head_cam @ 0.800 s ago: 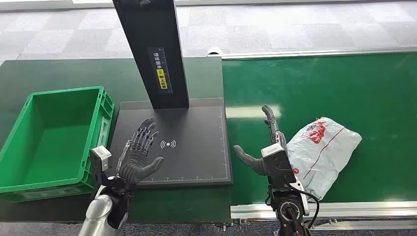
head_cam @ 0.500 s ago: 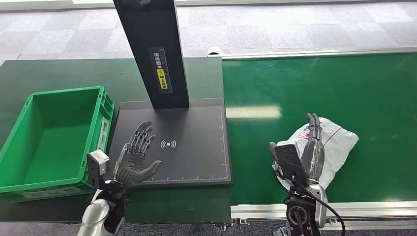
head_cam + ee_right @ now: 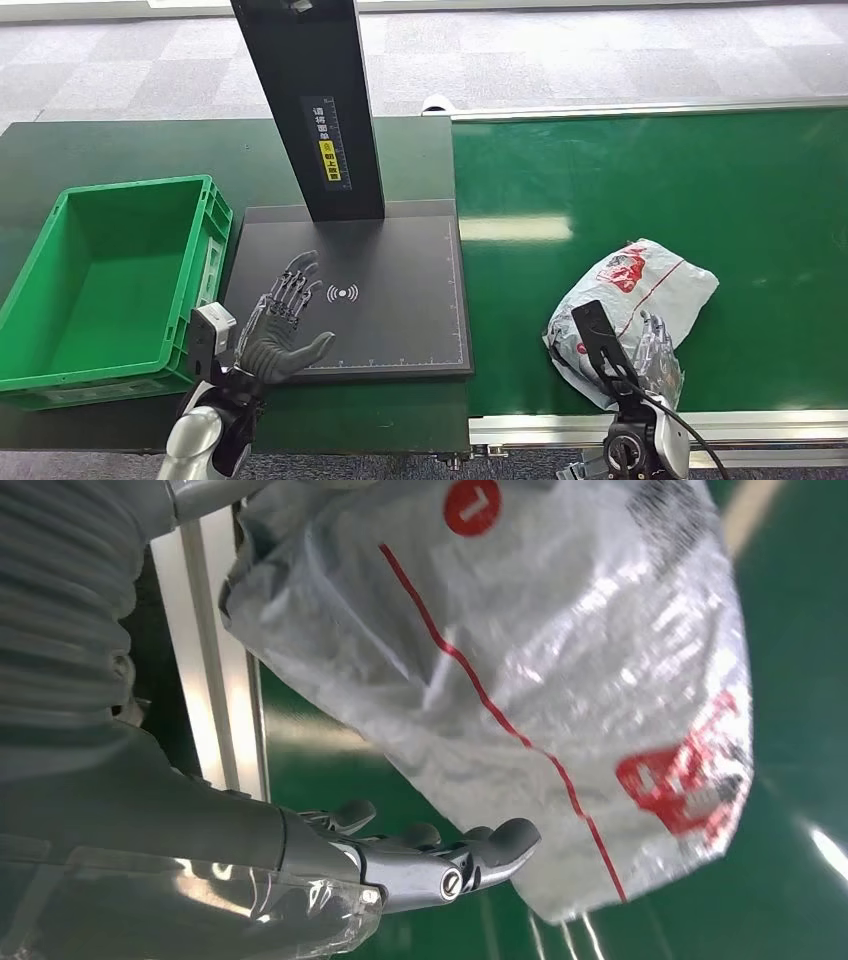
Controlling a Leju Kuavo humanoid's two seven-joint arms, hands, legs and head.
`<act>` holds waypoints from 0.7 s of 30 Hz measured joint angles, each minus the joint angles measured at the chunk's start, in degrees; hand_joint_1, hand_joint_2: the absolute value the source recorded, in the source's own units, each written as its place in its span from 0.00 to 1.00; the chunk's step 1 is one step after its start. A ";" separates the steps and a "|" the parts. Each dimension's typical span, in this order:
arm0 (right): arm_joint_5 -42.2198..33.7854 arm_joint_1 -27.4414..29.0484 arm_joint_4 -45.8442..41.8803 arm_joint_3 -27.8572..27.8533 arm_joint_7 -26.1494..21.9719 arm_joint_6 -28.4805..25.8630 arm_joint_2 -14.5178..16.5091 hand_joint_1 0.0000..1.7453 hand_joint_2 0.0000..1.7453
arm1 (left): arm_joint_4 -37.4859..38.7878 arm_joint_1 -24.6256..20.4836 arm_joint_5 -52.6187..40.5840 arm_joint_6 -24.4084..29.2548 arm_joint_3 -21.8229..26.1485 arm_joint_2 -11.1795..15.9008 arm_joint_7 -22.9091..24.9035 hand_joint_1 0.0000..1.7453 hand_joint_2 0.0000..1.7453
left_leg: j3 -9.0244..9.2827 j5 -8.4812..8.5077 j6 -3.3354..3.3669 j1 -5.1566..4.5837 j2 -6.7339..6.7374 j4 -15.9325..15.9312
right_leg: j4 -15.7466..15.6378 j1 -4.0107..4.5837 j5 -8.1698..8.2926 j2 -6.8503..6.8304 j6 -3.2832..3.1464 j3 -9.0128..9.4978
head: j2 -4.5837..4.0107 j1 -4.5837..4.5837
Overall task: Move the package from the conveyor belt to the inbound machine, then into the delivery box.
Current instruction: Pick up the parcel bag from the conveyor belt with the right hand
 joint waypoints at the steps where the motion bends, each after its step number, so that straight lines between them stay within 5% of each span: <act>1: 0.51 0.00 0.72 0.14 0.86 0.93 0.02 0.00 1.00 | 0.01 0.01 -0.15 -0.11 0.02 -0.03 0.09 0.00 1.00 | 0.00 0.00 0.00 0.00 0.00 0.00 | 0.00 0.00 0.00 0.00 0.00 0.00 | 0.00 0.00; 14: 4.33 -1.08 7.00 1.54 4.40 3.78 -0.04 0.01 1.00 | 1.06 -0.30 -0.35 -0.80 0.21 -0.28 0.92 0.00 1.00 | 0.00 0.00 0.00 0.00 0.01 0.00 | 0.00 0.00 0.00 0.00 0.00 -0.01 | 0.00 -0.01; 17: 4.54 -1.43 7.71 1.76 4.36 3.75 -0.04 0.18 1.00 | 1.35 -0.31 -0.39 -0.84 0.23 -0.33 0.98 0.00 1.00 | 0.00 0.00 0.00 0.00 0.01 0.00 | 0.00 0.00 0.00 0.00 0.00 -0.01 | 0.00 -0.01; 21: 4.16 -2.12 8.71 2.04 3.05 2.87 -0.05 0.96 1.00 | 2.16 -0.48 -0.25 -1.22 0.32 -0.35 0.96 0.00 1.00 | 0.00 0.00 0.00 0.00 0.01 0.00 | 0.00 0.00 0.00 0.00 0.00 -0.01 | 0.00 -0.01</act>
